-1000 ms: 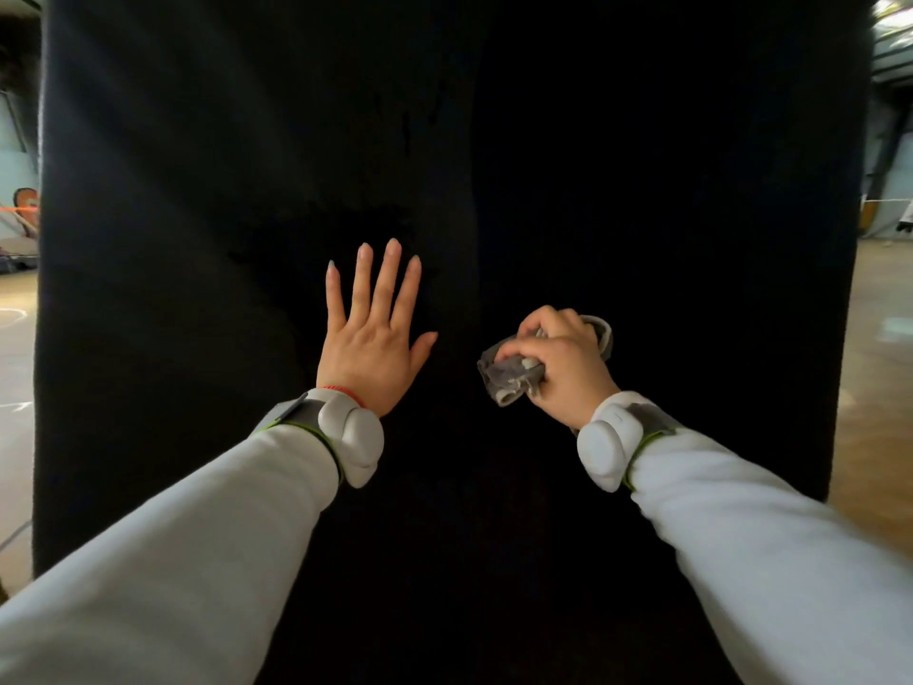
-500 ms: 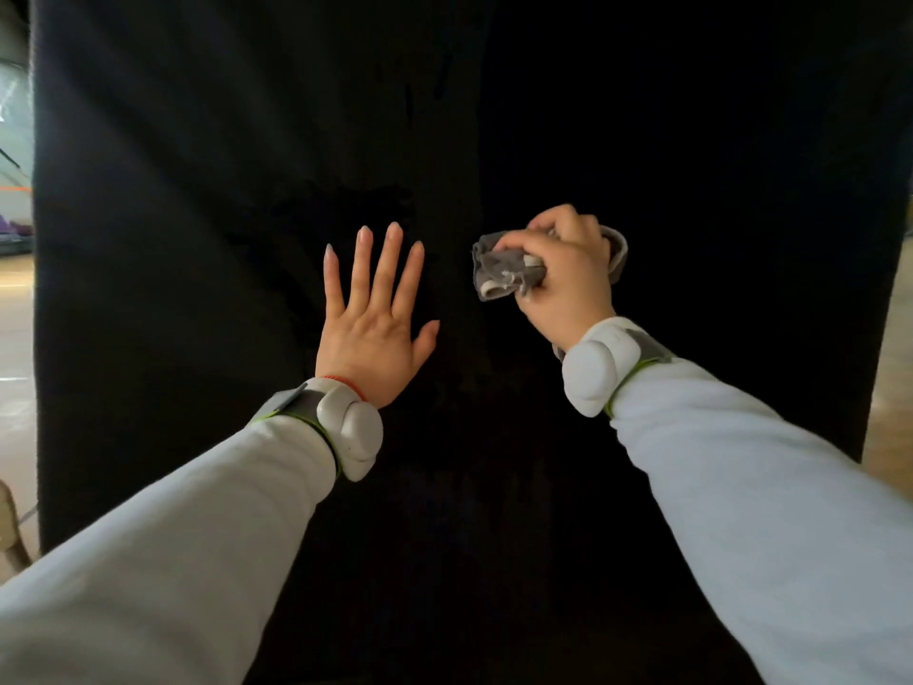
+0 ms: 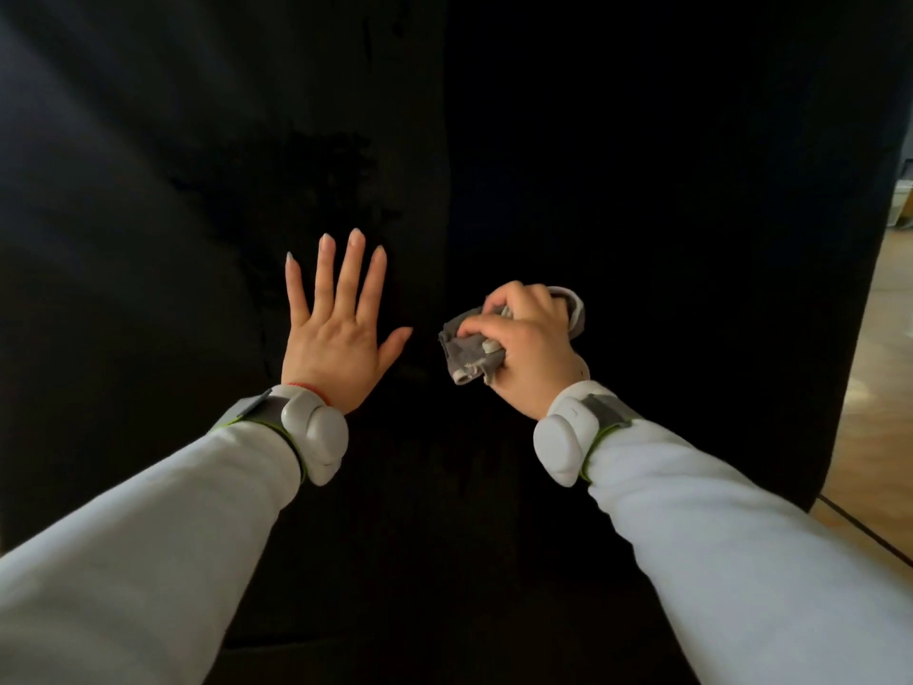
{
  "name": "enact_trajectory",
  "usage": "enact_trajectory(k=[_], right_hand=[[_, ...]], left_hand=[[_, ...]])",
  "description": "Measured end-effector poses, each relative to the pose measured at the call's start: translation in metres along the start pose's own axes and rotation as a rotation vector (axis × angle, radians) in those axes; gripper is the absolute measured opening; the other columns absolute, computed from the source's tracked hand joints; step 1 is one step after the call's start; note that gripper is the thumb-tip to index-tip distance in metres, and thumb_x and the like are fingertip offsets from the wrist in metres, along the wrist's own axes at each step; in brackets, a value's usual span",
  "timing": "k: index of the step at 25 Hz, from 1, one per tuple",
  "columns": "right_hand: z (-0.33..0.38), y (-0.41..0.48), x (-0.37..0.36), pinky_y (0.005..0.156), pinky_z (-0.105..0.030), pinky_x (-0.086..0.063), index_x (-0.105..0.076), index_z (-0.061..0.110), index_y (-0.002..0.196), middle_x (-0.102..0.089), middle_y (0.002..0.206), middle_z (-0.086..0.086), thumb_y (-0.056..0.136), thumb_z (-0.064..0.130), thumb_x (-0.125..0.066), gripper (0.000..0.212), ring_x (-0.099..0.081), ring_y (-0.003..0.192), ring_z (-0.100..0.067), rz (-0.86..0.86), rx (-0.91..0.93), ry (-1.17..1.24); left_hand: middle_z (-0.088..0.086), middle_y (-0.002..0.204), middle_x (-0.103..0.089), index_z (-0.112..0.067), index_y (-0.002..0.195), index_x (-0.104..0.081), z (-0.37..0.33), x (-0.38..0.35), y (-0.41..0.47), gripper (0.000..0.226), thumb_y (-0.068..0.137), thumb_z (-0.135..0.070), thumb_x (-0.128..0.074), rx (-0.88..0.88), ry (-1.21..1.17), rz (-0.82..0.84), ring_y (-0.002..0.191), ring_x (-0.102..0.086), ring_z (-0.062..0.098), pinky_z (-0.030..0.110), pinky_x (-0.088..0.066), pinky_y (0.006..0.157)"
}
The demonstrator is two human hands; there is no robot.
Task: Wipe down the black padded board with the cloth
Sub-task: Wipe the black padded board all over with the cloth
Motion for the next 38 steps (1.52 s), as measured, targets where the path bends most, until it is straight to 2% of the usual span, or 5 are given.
enact_trajectory(k=[7, 15, 23, 33, 38], right_hand=[[0.001, 0.010, 0.024, 0.074, -0.045, -0.042, -0.072, 0.020, 0.087, -0.058, 0.091, -0.006, 0.065, 0.015, -0.058, 0.027, -0.050, 0.084, -0.029, 0.023, 0.018, 0.007], [0.005, 0.017, 0.007, 0.078, -0.033, -0.025, -0.071, 0.023, 0.090, -0.054, 0.097, -0.003, 0.071, 0.031, -0.043, 0.035, -0.047, 0.092, -0.027, -0.117, -0.083, -0.023], [0.004, -0.045, -0.029, 0.079, -0.035, -0.027, -0.071, 0.020, 0.087, -0.054, 0.094, -0.003, 0.066, 0.011, -0.075, 0.023, -0.048, 0.090, -0.026, 0.011, -0.131, 0.000], [0.004, 0.022, 0.008, 0.082, -0.039, -0.037, -0.070, 0.021, 0.093, -0.054, 0.100, -0.006, 0.071, 0.007, -0.061, 0.026, -0.047, 0.095, -0.027, -0.277, -0.237, -0.032], [-0.001, -0.022, -0.023, 0.077, -0.039, -0.035, -0.069, 0.021, 0.090, -0.053, 0.097, -0.006, 0.071, 0.016, -0.058, 0.022, -0.038, 0.091, -0.019, -0.142, -0.144, -0.018]], left_hand=[[0.012, 0.155, 0.013, -0.013, 0.143, 0.016, 0.000, 0.001, 0.001, 0.079, 0.091, -0.055, -0.026, 0.021, 0.015, 0.053, 0.140, 0.019, 0.030, 0.052, 0.019, 0.109], [0.015, 0.156, 0.003, -0.012, 0.145, 0.012, 0.001, 0.002, 0.001, 0.079, 0.093, -0.055, -0.028, -0.011, -0.018, 0.008, 0.142, 0.007, 0.036, 0.050, 0.019, 0.109], [0.017, 0.156, 0.000, -0.009, 0.148, 0.002, 0.003, 0.004, -0.003, 0.074, 0.095, -0.049, -0.031, -0.035, -0.051, -0.004, 0.142, 0.005, 0.036, 0.051, 0.014, 0.110], [0.019, 0.154, -0.011, -0.002, 0.146, -0.008, 0.004, -0.012, -0.031, 0.071, 0.093, -0.037, -0.040, -0.171, 0.001, 0.007, 0.140, -0.002, 0.034, 0.045, 0.012, 0.113], [0.019, 0.155, -0.008, -0.001, 0.146, -0.008, 0.004, -0.007, -0.030, 0.070, 0.094, -0.034, -0.040, -0.157, -0.052, 0.014, 0.142, -0.001, 0.035, 0.044, 0.014, 0.113]])
Point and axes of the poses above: each hand's wrist, its own y-axis towards the middle knuckle, its own x-axis out of the back of the hand, z = x × y, the point moved 3 cm from there along y, towards the middle knuckle
